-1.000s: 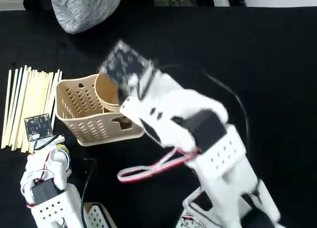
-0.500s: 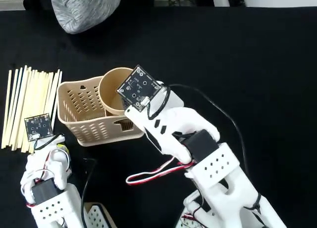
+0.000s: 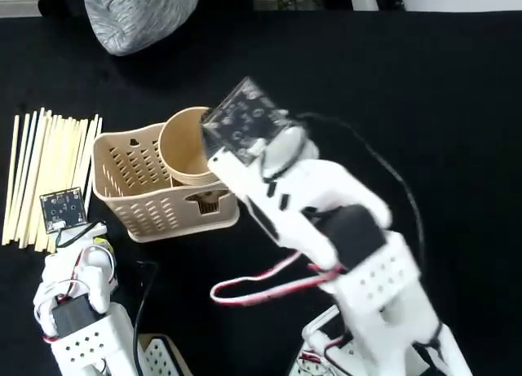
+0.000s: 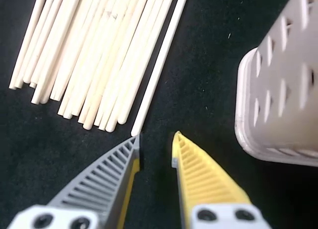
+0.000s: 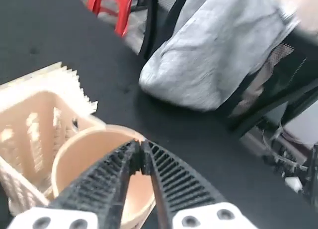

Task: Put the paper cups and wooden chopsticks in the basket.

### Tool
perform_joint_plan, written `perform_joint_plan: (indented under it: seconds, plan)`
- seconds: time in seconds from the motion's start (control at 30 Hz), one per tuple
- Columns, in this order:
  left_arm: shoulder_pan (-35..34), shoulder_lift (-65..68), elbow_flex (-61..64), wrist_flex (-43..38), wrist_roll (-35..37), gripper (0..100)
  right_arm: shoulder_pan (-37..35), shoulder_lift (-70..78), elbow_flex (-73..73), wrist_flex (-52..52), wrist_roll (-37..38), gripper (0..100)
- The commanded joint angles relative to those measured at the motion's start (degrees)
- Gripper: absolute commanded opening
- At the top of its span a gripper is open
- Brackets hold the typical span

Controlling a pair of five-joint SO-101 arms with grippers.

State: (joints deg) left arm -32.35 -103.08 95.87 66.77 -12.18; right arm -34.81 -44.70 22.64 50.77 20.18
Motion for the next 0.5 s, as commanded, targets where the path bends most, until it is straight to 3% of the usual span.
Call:
perform_joint_plan:
  seconds: [0.0, 0.07, 0.23, 0.33, 0.47]
  plan:
    - [-3.5, -0.2, -5.9, 0.8, -0.5, 12, 1.1, -0.6, -15.0, 6.7, -1.8, 1.5]
    - [-7.3, -0.2, -9.5, 1.1, -2.5, 12, 1.9, -0.7, -18.9, 9.7, -3.8, 1.5]
    - [-12.6, 0.4, -13.8, 0.7, -7.8, 12, 11.8, -1.9, -19.9, 17.1, -5.8, 1.2]
    - [-12.4, 0.4, -14.7, 0.5, -8.7, 15, 17.1, -7.0, -14.7, 21.1, -4.8, 1.2]
    - [-12.2, 0.4, -15.7, 0.5, -8.5, 19, 18.2, -21.0, -2.9, 19.4, 0.5, 1.1]
